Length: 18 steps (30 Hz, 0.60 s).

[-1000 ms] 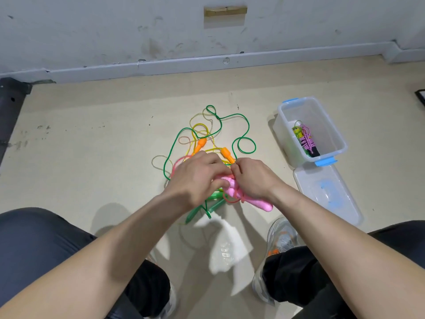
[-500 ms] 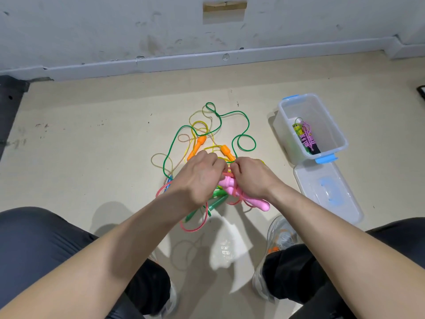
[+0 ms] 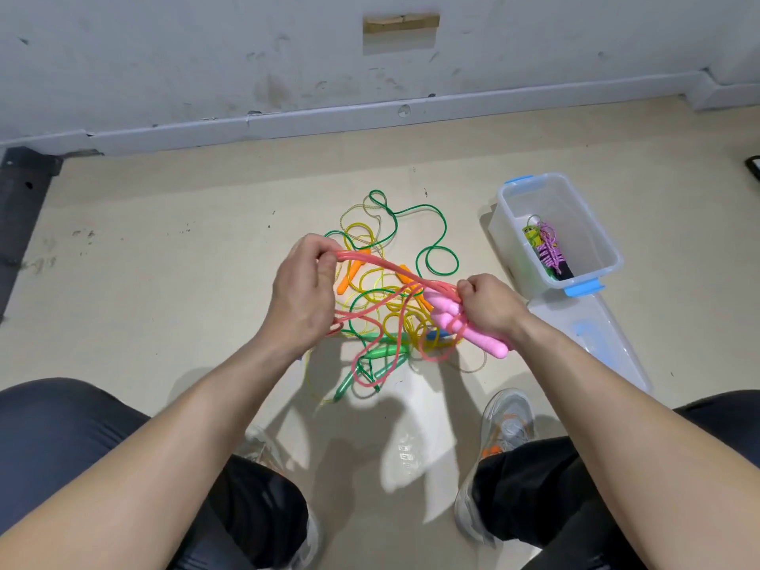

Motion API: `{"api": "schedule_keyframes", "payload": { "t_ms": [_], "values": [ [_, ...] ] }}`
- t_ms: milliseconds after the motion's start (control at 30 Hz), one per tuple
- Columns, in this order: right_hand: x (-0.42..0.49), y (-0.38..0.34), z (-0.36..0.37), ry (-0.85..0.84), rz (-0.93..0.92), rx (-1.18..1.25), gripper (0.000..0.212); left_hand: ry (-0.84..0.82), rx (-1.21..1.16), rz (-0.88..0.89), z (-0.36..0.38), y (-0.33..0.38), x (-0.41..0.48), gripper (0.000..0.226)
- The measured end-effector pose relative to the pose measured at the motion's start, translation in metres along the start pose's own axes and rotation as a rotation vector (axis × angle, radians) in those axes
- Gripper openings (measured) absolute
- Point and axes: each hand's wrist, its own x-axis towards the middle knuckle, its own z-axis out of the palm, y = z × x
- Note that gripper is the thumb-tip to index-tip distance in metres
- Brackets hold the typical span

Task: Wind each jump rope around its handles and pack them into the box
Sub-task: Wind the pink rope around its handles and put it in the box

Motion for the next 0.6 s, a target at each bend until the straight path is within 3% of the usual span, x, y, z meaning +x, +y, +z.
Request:
{"api": "schedule_keyframes", "payload": {
  "t_ms": [133, 233, 300, 367, 467, 600],
  "values": [
    [0.004, 0.007, 0.000, 0.033, 0.043, 0.006, 0.041, 0.272, 0.048, -0.175, -0.006, -0.009, 0.009, 0.022],
    [0.006, 0.018, -0.002, 0.051, 0.100, 0.009, 0.041, 0.354, 0.118, -0.337, -0.015, -0.019, 0.017, 0.026],
    [0.005, 0.020, -0.004, 0.057, 0.127, 0.026, 0.041, 0.258, 0.259, -0.454, -0.020, -0.029, 0.021, 0.026],
    [0.003, 0.016, -0.007, 0.058, 0.107, 0.036, 0.041, 0.030, 0.467, -0.499, -0.015, -0.038, 0.019, 0.028],
    [-0.003, -0.004, -0.007, 0.049, -0.002, -0.021, 0.040, -0.221, 0.595, -0.257, 0.003, -0.035, 0.006, 0.038],
    [-0.014, -0.033, 0.000, 0.041, -0.136, -0.091, 0.032, -0.374, 0.298, 0.227, 0.029, 0.005, -0.012, 0.050]
  ]
}}
